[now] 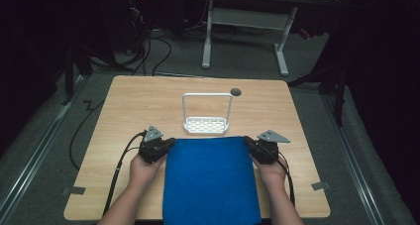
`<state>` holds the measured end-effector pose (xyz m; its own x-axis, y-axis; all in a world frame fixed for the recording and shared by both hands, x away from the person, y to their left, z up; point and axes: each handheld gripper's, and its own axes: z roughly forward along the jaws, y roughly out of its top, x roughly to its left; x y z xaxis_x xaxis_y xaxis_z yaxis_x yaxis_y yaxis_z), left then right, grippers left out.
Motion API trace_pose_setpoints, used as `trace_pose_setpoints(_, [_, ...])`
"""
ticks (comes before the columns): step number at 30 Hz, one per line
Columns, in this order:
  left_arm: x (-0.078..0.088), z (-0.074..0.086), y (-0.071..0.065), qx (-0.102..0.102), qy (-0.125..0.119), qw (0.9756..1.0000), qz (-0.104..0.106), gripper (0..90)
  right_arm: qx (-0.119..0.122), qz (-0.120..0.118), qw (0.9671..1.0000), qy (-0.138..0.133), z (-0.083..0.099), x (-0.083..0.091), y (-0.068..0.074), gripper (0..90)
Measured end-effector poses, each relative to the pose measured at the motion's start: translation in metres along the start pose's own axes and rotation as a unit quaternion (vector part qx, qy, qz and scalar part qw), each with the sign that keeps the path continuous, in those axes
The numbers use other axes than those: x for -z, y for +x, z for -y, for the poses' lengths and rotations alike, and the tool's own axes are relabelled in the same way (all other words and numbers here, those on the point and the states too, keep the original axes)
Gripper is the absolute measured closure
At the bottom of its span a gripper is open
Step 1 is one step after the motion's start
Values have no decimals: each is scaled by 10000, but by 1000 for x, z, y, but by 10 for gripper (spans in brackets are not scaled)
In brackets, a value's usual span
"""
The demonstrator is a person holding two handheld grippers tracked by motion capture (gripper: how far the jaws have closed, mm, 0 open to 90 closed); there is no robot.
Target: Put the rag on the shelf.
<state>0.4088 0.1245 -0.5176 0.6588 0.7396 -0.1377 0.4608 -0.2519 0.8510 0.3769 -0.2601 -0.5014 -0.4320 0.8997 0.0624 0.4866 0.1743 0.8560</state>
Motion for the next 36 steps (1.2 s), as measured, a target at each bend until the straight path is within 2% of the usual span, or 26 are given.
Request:
trace_pose_setpoints(3, [8,-4,-4,-62,-196,9998,-67,881,24,-46,9999,-143,-3,6,1,884])
trace_pose_setpoints(11, [27,-12,-10,-52,-600,9981,-94,880,40,-155,9985,-526,-12,23,6,884])
trace_pose_setpoints(14, [34,-13,-10,-94,-760,9970,-97,879,74,-220,9973,-701,-17,30,10,883])
trace_pose_setpoints(18, [44,-17,-9,4,-1004,9949,-92,879,166,-318,9954,-890,-24,39,17,883])
trace_pose_setpoints(20, [49,-20,-9,-36,-1063,9943,-111,879,222,-356,9942,-993,-27,43,21,883])
trace_pose_setpoints(23, [57,-25,-13,-215,-1153,9929,-175,879,274,-371,9923,-1146,-31,49,26,883])
trace_pose_setpoints(31, [78,-40,-24,-420,-1525,9873,-169,879,337,-463,9867,-1519,-42,68,37,883])
trace_pose_setpoints(36, [94,-49,-31,-485,-1818,9821,-84,879,330,-501,9833,-1720,-49,80,40,883])
